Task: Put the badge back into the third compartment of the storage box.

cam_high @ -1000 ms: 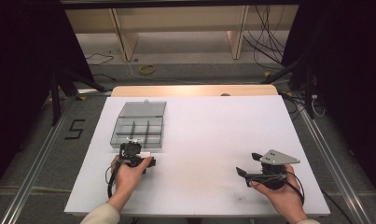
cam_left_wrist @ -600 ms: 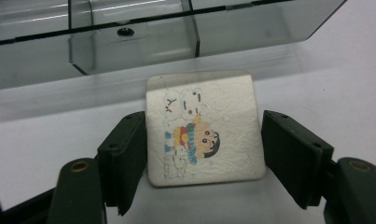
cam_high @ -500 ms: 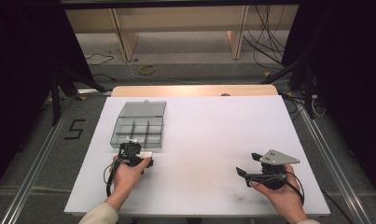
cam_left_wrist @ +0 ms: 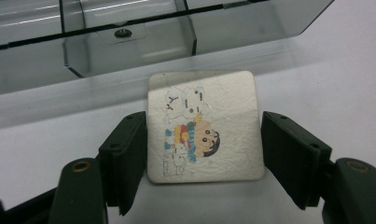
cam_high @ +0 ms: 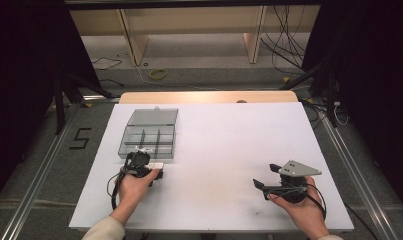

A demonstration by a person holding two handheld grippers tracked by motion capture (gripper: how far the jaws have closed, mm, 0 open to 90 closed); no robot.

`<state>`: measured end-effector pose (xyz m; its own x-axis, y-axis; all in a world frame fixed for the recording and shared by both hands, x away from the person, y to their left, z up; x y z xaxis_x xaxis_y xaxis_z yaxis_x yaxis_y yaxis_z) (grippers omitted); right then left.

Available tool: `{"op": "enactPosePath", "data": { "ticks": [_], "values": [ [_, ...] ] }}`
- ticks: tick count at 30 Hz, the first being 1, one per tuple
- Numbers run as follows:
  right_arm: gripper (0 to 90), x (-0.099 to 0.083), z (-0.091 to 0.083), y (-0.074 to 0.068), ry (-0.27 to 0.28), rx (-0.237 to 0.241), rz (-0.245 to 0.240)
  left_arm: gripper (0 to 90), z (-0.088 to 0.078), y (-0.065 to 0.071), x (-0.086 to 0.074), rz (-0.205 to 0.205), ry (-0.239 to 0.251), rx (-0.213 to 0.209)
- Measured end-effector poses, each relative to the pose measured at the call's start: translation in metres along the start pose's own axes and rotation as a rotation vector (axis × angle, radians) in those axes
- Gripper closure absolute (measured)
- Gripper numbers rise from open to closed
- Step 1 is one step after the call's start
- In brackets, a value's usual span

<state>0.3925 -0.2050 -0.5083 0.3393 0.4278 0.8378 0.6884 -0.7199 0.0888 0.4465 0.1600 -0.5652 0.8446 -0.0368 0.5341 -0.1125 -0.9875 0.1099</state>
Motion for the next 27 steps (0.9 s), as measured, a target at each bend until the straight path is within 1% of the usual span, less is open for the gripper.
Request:
{"op": "enactPosePath", "data": {
  "ticks": [4,8,13,14,19,22,27],
  "values": [
    [20.8,0.000,0.000,0.000,0.000,-0.001,0.002,32.7,-0.001,-0.001,0.000,0.004,0.004,-0.003],
    [20.8,0.000,0.000,0.000,0.000,0.001,0.002,32.7,-0.005,0.002,-0.002,0.010,0.004,-0.023],
    [20.8,0.000,0.000,0.000,0.001,0.001,0.003,32.7,-0.012,0.004,0.001,0.002,0.028,-0.037],
    [20.9,0.000,-0.001,0.001,0.001,-0.002,0.002,32.7,-0.018,0.005,0.001,0.013,0.035,-0.046],
    [20.8,0.000,0.000,0.001,0.002,-0.002,0.004,32.7,-0.030,0.006,0.006,0.008,0.077,-0.064],
    [20.9,0.000,-0.001,0.001,0.001,-0.002,0.003,32.7,-0.034,0.004,0.008,0.007,0.088,-0.070],
    [20.9,0.000,-0.001,0.001,0.001,-0.003,0.003,32.7,-0.041,0.006,0.012,0.010,0.108,-0.084]
  ]
}}
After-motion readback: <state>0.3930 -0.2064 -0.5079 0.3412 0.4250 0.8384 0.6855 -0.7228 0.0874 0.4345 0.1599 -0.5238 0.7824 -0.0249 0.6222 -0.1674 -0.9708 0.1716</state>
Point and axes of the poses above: each handheld gripper's, and its own axes: z roughly forward along the jaws, x roughly out of its top, y roughly to its right, the point moved 10 cm from there along z, roughly forward along the jaws, and after that the axes turned 7 degrees about -z, right-handed, at the moved point
